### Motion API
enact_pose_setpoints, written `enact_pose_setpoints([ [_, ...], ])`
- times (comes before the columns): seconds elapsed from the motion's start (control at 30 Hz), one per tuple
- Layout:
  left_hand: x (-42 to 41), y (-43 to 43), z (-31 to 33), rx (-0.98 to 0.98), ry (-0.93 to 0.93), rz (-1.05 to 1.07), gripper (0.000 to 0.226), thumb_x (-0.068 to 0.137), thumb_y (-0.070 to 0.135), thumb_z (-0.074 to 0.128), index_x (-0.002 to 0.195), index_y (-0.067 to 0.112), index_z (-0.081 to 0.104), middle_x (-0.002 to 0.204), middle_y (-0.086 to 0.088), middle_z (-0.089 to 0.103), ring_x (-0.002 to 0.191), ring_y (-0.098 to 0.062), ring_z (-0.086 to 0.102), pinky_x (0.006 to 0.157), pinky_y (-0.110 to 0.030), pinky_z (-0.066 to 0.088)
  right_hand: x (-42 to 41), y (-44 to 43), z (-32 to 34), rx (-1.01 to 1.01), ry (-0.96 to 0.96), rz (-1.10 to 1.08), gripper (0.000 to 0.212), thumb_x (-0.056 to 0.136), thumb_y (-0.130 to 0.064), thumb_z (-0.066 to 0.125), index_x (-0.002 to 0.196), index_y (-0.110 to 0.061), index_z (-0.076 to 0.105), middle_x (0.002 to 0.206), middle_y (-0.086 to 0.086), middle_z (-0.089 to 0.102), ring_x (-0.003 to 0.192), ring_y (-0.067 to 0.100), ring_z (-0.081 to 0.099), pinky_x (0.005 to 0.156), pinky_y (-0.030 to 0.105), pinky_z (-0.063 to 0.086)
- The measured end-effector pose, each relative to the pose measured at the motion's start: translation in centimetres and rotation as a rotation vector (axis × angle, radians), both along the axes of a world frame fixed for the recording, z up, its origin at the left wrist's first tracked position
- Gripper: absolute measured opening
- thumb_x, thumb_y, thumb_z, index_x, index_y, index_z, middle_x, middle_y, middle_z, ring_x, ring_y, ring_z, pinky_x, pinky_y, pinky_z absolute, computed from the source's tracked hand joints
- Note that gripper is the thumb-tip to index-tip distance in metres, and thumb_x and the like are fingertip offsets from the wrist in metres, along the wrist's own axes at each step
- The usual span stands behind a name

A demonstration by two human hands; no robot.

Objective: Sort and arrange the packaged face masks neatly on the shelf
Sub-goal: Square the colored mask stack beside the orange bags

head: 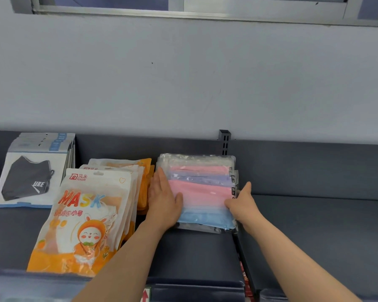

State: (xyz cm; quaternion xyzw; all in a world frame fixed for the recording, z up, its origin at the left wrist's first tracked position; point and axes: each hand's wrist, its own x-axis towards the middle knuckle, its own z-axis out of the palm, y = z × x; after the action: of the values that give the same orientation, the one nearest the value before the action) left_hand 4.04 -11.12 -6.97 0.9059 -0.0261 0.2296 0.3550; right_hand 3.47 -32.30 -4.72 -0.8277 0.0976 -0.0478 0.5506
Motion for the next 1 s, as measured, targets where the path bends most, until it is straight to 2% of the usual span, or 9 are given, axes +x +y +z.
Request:
enact_pose_setpoints([
  [0.17,-1.0,0.3,0.2,-0.005,0.083,-0.072,0.130,0.075,0.061,0.071,0.150,0.021,-0.027,0.163,-0.003,-0.014,0.150,-0.025,-0.004,0.122,-0.043,0.009,-0.5,-0.2,-0.4,0.003,-0.034,0.014,0.095,0.088,-0.003,0.052,0.152,-0.017,-0.016,0.109,0.003,0.056,0.079,0.015,0.057,0.065,0.028,0.051],
  [0.3,-2.1,0.7,0.2,0.109,0.207,-0.169,0.161,0.038,0.075,0.080,0.137,0.042,-0.043,0.158,0.001,-0.028,0.149,-0.026,-0.016,0.122,-0.049,0.008,-0.7,-0.4,-0.7,0.018,-0.042,0.015,0.098,0.087,-0.002,0.054,0.151,-0.020,-0.019,0.093,-0.009,0.050,0.074,0.010,0.054,0.059,0.024,0.048],
  [0.4,-2.2,0.9,0.1,0.201,0.227,-0.164,0.161,0.042,0.069,0.084,0.130,0.044,-0.049,0.153,-0.001,-0.040,0.144,-0.026,-0.031,0.118,-0.046,-0.002,-0.9,-0.9,-0.8,0.011,-0.056,0.042,0.102,0.087,-0.002,0.056,0.150,-0.021,-0.021,0.120,0.000,0.057,0.079,0.006,0.056,0.057,0.020,0.046],
  [0.47,-2.3,0.8,0.0,0.200,0.195,-0.129,0.157,0.050,0.065,0.083,0.131,0.041,-0.049,0.153,-0.004,-0.041,0.143,-0.028,-0.033,0.118,-0.046,-0.005,-1.1,-1.2,-0.8,-0.005,-0.062,0.096,0.111,0.084,-0.001,0.062,0.148,-0.026,-0.026,0.146,0.001,0.042,0.091,0.007,0.059,0.056,0.016,0.045],
  [0.6,-2.0,0.1,-0.2,0.185,0.121,-0.075,0.150,0.059,0.063,0.079,0.130,0.039,-0.051,0.150,-0.009,-0.045,0.143,-0.031,-0.034,0.119,-0.046,-0.005,-1.4,-1.5,-0.6,-0.179,-0.072,0.264,0.133,0.072,-0.004,0.073,0.142,-0.036,-0.035,0.155,-0.008,0.026,0.088,0.003,0.063,0.054,0.012,0.049],
  [0.7,-1.4,-0.8,-0.1,0.188,0.073,-0.050,0.149,0.061,0.060,0.079,0.131,0.038,-0.049,0.146,-0.007,-0.049,0.142,-0.032,-0.035,0.118,-0.045,-0.005,-1.4,-0.9,-0.5,-0.290,-0.165,0.252,0.140,0.063,-0.021,0.081,0.142,-0.041,-0.032,0.157,-0.004,0.020,0.121,0.016,0.055,0.085,0.023,0.053],
  [0.77,-0.8,-1.3,0.2,0.189,0.057,-0.025,0.146,0.063,0.055,0.081,0.136,0.037,-0.044,0.148,-0.008,-0.046,0.143,-0.033,-0.032,0.118,-0.046,-0.001,-0.9,-0.5,-0.7,-0.360,-0.268,0.182,0.137,0.065,-0.031,0.082,0.143,-0.039,-0.030,0.162,-0.005,0.001,0.146,0.020,0.018,0.110,0.033,0.033],
  [0.83,-0.1,-1.5,0.4,0.227,0.043,0.004,0.141,0.069,0.049,0.080,0.142,0.032,-0.038,0.152,-0.013,-0.040,0.144,-0.036,-0.028,0.120,-0.048,0.005,-0.4,0.0,-0.9,-0.494,-0.339,0.113,0.131,0.070,-0.033,0.077,0.143,-0.038,-0.031,0.161,-0.001,-0.014,0.149,0.025,-0.001,0.114,0.037,0.026],
  [1.0,0.8,-2.2,0.6,0.262,-0.011,0.076,0.129,0.075,0.045,0.076,0.148,0.023,-0.029,0.155,-0.020,-0.028,0.146,-0.042,-0.018,0.121,-0.048,0.014,0.4,0.8,-1.3,-0.569,-0.363,-0.027,0.119,0.077,-0.028,0.068,0.143,-0.038,-0.031,0.159,0.014,-0.015,0.146,0.036,0.012,0.115,0.047,0.024],
])
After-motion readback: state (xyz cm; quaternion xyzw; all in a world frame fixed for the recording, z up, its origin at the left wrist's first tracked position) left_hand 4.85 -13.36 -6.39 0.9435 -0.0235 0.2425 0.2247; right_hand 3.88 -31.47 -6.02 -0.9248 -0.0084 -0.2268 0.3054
